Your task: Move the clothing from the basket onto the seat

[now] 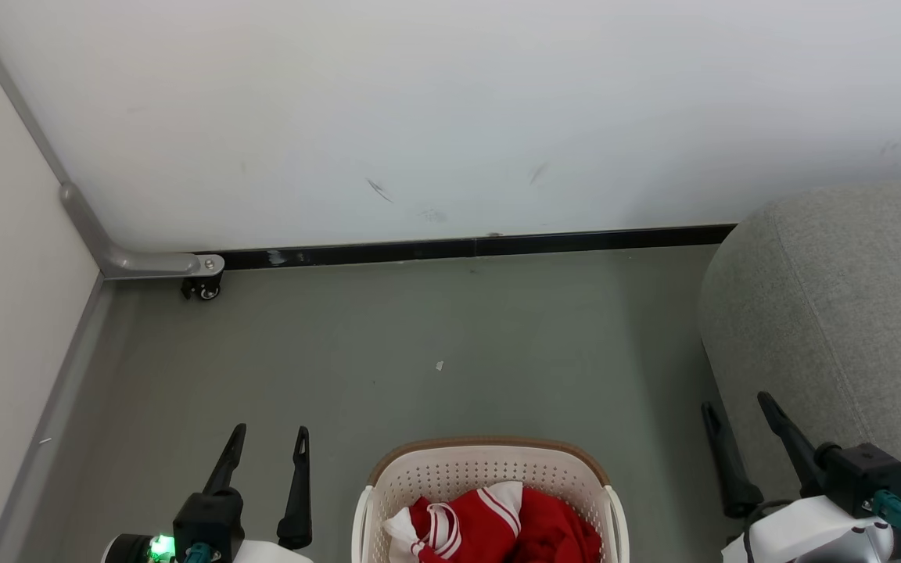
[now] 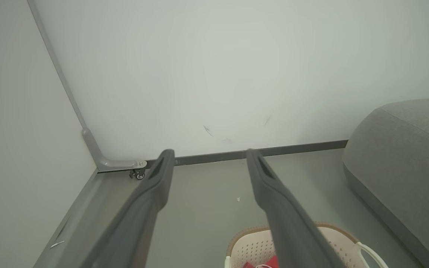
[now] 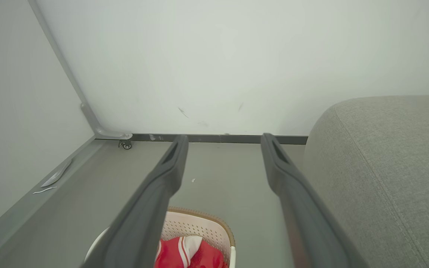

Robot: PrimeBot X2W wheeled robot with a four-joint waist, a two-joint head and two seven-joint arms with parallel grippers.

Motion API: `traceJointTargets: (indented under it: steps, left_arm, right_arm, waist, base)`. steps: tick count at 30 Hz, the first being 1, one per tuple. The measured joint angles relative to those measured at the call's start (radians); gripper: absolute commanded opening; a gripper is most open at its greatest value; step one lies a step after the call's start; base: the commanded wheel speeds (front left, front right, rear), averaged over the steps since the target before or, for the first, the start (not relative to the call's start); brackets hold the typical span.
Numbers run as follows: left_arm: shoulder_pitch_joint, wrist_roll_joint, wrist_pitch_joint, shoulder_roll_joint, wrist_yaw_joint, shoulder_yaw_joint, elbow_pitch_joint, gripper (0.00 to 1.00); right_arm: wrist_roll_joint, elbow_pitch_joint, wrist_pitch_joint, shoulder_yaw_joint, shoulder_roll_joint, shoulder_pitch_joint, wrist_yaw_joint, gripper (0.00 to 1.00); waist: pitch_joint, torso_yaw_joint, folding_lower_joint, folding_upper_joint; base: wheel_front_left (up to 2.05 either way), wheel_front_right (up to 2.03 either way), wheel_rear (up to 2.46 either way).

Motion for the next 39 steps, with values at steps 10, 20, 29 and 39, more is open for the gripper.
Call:
traceJointTargets:
  steps: [10,20,29,39]
  left_arm:
    - [0.000,0.000,0.000,0.000,0.006,0.001,0.000,1.00]
    - [-0.003,0.018,0.000,0.000,0.004,-0.004,0.011,1.00]
    - [-0.048,0.046,0.000,0.008,-0.028,-0.050,0.074,1.00]
    - [-0.095,0.073,0.000,0.006,-0.063,-0.097,0.142,1.00]
  right_arm:
    - [0.000,-0.001,0.000,0.002,0.001,0.014,0.000,1.00]
    - [0.017,-0.012,0.000,0.002,0.001,0.014,0.000,1.00]
    - [0.026,-0.040,0.000,-0.041,0.003,0.014,0.000,1.00]
    - [0.027,-0.077,-0.002,-0.052,0.003,0.015,0.000,1.00]
  waist:
    - [0.008,0.000,-0.0001,0.0000]
    - [0.022,-0.003,-0.0001,0.0000]
    - [0.049,-0.011,-0.0001,0.0000]
    - [0.092,-0.022,-0.0001,0.0000]
  base:
    - [0.00,0.00,0.00]
    - [0.00,0.00,0.00]
    - [0.00,0.00,0.00]
    - [0.00,0.00,0.00]
